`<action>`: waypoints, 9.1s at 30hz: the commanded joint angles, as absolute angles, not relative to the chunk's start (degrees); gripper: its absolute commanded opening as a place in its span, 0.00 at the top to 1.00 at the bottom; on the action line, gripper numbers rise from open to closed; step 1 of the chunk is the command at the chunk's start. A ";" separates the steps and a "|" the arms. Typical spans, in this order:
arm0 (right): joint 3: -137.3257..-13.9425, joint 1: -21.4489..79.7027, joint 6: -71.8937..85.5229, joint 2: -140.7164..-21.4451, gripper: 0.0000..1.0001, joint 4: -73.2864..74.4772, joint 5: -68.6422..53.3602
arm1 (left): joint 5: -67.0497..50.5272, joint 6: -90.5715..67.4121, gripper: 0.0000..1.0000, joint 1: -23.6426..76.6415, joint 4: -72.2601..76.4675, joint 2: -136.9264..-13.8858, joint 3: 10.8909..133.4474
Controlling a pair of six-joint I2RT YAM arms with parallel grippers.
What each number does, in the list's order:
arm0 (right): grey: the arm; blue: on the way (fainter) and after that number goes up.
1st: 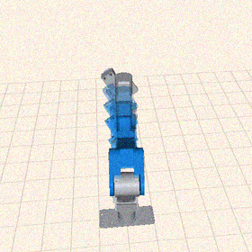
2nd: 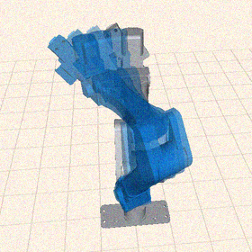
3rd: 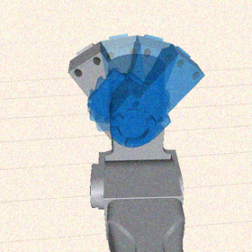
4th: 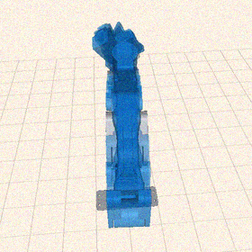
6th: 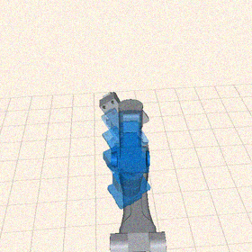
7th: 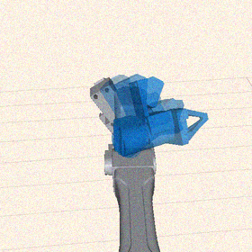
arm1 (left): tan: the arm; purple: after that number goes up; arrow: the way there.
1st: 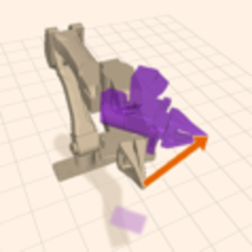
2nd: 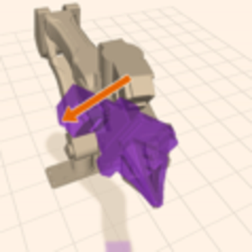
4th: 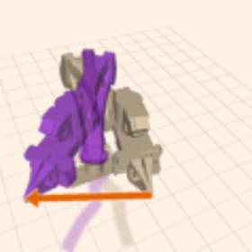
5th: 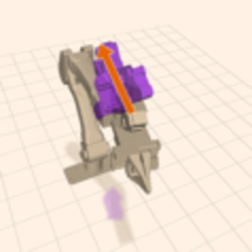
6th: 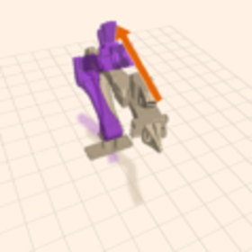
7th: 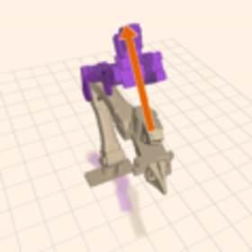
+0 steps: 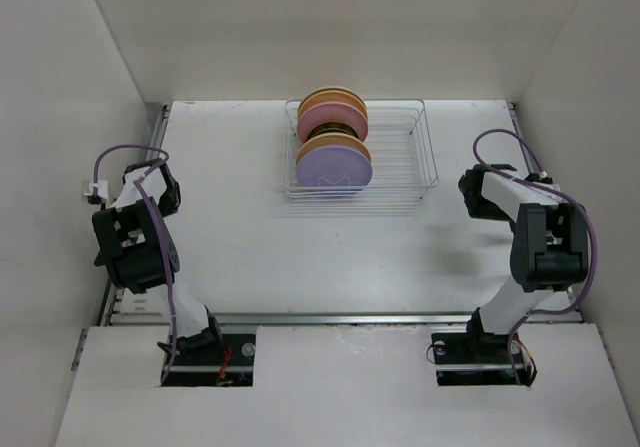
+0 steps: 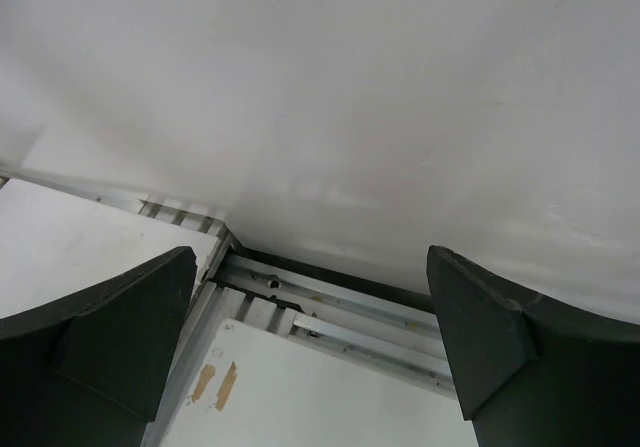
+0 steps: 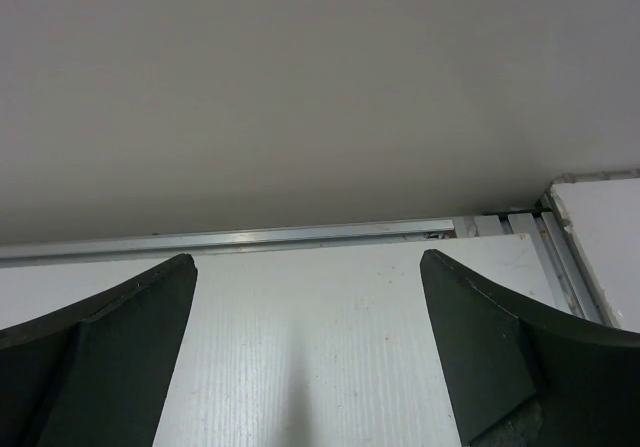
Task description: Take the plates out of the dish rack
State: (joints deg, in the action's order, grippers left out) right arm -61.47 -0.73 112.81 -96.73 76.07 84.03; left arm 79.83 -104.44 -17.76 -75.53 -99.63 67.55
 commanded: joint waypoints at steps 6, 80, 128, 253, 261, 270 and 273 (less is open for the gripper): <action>-63.37 -0.97 114.35 -95.63 0.01 78.84 90.88 | 81.30 -105.04 0.00 -18.11 -91.05 -98.61 69.35; -98.79 30.23 -17.05 -99.23 1.00 24.44 1.49 | -12.05 -2.54 1.00 15.47 -56.87 -127.18 121.46; -46.40 46.32 27.24 -80.76 0.28 27.60 -9.84 | 1.32 5.63 0.33 16.00 -57.13 -93.43 95.63; -101.15 23.55 -0.17 -101.23 0.28 30.59 1.42 | -19.07 22.25 0.37 18.65 -74.30 -101.78 108.08; -116.27 25.40 -4.30 -116.79 0.47 29.71 -6.23 | -8.80 7.13 0.30 14.41 -61.00 -115.81 121.88; -121.03 27.16 -6.15 -125.67 0.64 29.18 -8.09 | -12.56 2.55 0.36 13.36 -57.30 -131.91 132.01; -121.03 27.16 -6.15 -126.74 0.65 29.18 -7.48 | -13.10 2.55 0.45 13.97 -56.07 -133.85 132.01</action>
